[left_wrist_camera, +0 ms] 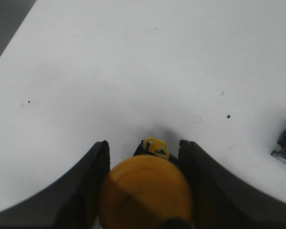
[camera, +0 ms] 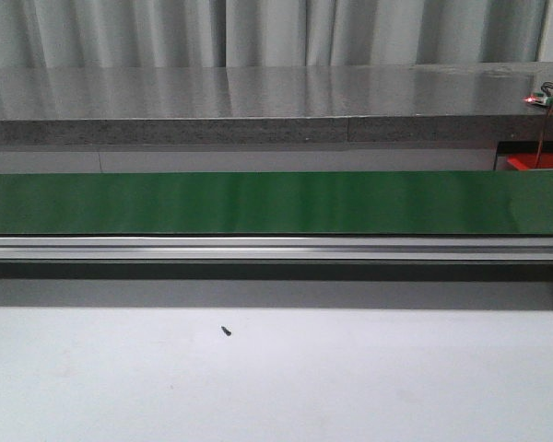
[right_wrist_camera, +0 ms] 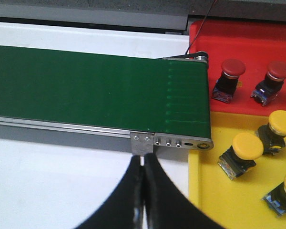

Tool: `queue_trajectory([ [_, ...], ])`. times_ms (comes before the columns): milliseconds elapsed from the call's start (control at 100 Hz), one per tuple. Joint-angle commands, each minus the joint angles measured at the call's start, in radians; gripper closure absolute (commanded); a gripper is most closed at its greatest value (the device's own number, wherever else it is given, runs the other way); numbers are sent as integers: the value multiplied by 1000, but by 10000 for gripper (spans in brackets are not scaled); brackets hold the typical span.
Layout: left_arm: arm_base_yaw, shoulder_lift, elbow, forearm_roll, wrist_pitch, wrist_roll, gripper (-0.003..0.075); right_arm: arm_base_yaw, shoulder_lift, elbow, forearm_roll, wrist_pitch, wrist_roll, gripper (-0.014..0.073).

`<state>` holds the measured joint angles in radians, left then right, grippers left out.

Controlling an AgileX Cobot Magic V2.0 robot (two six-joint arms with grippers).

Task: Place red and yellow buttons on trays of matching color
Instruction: 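Carry the yellow button over the conveyor start with the left gripper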

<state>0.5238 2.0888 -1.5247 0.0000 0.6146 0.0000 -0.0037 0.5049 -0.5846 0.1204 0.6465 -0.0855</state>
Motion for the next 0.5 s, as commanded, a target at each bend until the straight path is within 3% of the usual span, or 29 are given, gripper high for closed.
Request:
queue_trajectory([
  [0, 3, -91, -31, 0, -3, -13, 593, 0, 1, -26, -4, -69, -6, 659],
  [300, -3, -259, -31, 0, 113, 0, 593, 0, 1, -26, -4, -69, -6, 659],
  [490, -76, -333, -31, -58, 156, 53, 593, 0, 1, -26, -4, -69, -6, 659],
])
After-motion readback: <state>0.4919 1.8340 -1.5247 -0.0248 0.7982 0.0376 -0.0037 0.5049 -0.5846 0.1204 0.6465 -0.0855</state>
